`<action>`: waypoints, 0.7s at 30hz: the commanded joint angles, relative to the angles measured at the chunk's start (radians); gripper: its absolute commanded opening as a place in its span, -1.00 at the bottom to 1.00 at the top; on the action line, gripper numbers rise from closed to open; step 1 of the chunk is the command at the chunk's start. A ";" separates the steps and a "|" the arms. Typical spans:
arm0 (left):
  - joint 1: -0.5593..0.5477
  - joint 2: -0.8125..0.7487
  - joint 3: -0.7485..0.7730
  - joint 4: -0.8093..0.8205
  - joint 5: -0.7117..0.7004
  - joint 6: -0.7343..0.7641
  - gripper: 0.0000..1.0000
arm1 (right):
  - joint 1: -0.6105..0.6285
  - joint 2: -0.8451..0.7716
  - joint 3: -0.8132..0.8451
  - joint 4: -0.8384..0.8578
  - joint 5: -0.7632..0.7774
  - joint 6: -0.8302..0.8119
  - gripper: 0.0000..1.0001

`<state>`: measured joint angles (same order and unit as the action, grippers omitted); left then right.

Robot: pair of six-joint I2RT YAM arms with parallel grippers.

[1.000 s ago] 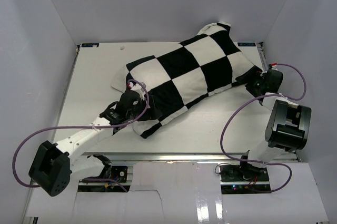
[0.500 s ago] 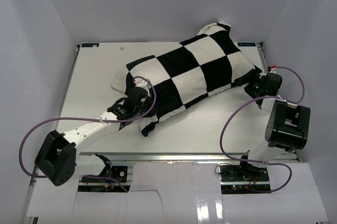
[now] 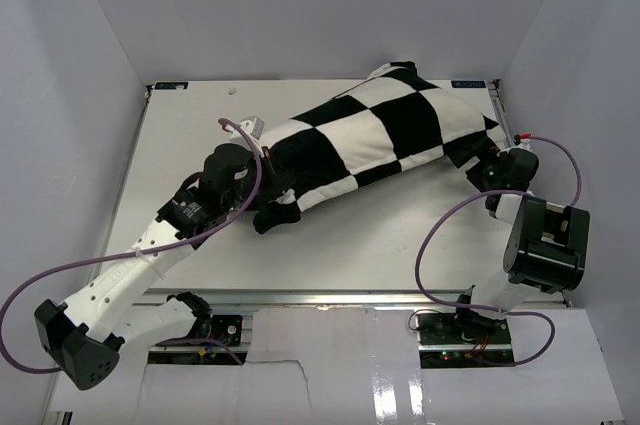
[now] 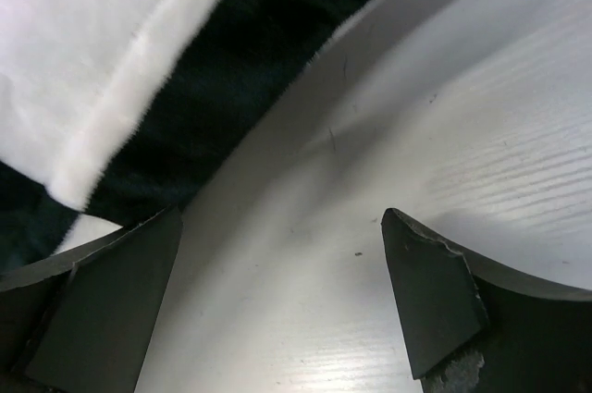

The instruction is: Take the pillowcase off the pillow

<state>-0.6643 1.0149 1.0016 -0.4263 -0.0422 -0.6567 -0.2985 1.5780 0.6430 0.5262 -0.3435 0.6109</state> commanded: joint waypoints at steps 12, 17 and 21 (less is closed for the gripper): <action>-0.001 -0.047 0.042 0.003 0.039 -0.041 -1.00 | -0.010 0.031 -0.006 0.352 -0.041 0.240 0.95; -0.001 -0.041 0.055 0.015 0.079 -0.046 -1.00 | -0.010 0.112 0.047 0.385 -0.040 0.256 0.97; -0.001 -0.030 0.054 0.032 0.097 -0.054 -1.00 | -0.008 0.149 0.087 0.377 -0.034 0.250 0.98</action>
<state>-0.6643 1.0073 1.0012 -0.4717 0.0151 -0.6964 -0.3019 1.7149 0.6750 0.8200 -0.3805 0.8505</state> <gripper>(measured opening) 0.033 0.988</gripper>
